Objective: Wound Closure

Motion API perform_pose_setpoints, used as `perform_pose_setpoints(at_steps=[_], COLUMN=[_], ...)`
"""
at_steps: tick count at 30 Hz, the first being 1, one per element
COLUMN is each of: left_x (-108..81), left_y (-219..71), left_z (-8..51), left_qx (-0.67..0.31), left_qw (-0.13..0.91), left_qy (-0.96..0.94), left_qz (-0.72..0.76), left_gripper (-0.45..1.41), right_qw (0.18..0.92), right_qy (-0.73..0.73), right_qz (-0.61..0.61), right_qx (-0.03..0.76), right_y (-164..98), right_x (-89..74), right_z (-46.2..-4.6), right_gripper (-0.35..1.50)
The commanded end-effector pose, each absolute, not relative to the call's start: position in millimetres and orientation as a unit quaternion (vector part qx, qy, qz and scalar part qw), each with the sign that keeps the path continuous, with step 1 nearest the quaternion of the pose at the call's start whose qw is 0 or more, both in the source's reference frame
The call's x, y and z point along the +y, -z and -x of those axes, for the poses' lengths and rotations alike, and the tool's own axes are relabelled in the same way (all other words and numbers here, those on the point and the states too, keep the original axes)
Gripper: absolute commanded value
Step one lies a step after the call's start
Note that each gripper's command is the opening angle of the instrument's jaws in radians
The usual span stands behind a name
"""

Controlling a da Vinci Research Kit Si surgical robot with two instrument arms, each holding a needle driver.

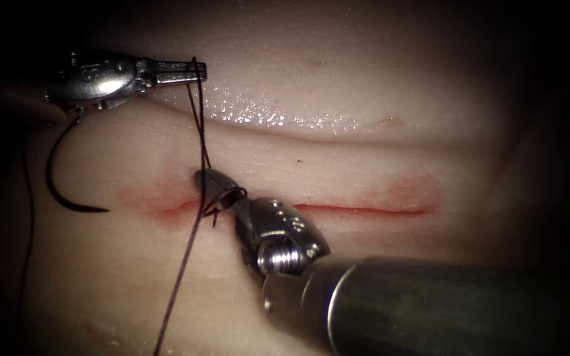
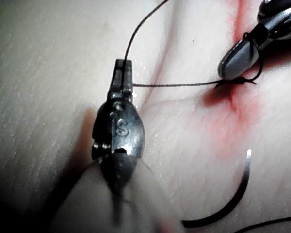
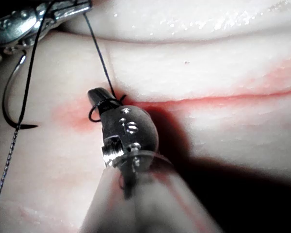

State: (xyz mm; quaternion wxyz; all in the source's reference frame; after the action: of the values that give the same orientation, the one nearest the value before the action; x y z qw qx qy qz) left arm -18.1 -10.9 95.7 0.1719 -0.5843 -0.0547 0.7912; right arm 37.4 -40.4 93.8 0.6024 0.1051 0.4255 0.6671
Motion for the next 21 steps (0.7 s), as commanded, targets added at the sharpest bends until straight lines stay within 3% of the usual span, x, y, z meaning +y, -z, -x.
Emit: perform_pose_setpoints(at_steps=[1, 8, 21], left_x=[-10.8, -7.0, -4.2], left_y=[-96.4, -96.4, -96.9], left_z=[18.8, 18.8, 19.2], left_qx=[-0.04, 0.064, 0.143], left_qw=[0.171, 0.175, 0.162], left_qy=[-0.793, -0.814, -0.843], left_qz=[0.584, 0.55, 0.492], left_gripper=[-0.45, -0.45, -0.45], right_qw=[0.603, 0.607, 0.621], right_qy=[-0.665, -0.659, -0.648], right_qz=[-0.107, -0.113, -0.119], right_qx=[0.427, 0.43, 0.424], right_y=[-94.4, -94.3, -94.0], right_x=[-41.3, -42.3, -45.2], right_z=[-38.2, -38.5, -38.2], right_gripper=[-0.35, -0.35, -0.35])
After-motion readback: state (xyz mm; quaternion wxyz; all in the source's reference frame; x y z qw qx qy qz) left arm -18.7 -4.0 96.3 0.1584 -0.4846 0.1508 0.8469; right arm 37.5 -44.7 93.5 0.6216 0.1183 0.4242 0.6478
